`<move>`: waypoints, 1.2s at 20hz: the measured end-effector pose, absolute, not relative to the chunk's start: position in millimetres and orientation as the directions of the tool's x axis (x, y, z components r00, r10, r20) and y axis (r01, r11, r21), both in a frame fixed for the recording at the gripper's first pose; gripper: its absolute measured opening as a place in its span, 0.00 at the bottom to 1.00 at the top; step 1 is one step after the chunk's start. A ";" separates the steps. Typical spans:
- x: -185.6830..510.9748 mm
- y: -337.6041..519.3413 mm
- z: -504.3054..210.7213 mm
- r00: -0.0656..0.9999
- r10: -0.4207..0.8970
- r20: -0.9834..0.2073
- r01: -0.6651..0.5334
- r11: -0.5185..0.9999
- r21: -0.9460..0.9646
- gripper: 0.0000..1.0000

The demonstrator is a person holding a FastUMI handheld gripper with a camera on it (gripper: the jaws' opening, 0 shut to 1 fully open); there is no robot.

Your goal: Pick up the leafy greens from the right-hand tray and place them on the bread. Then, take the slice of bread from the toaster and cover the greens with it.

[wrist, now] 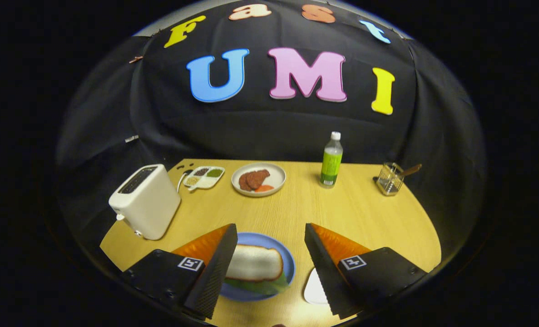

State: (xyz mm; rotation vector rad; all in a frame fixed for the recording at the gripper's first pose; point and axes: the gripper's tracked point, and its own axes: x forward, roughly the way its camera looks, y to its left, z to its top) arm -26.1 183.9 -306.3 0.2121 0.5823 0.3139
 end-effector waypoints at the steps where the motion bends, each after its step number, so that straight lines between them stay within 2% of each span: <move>1: -24.4 180.1 -288.0 0.808 0.350 -0.473 -0.244 0.931 0.272 0.93; 4: -25.0 169.5 -237.2 0.846 0.360 -0.394 -0.281 0.928 0.245 0.98; 8: -38.6 153.6 -176.8 0.880 0.356 -0.314 -0.306 0.931 0.197 0.98; 12: -50.1 139.4 -146.7 0.898 0.337 -0.282 -0.299 0.939 0.169 0.99; 17: -49.7 117.1 -128.3 0.926 0.286 -0.247 -0.253 0.954 0.159 0.98; 24: -43.7 101.0 -132.4 0.927 0.265 -0.267 -0.223 0.959 0.176 0.99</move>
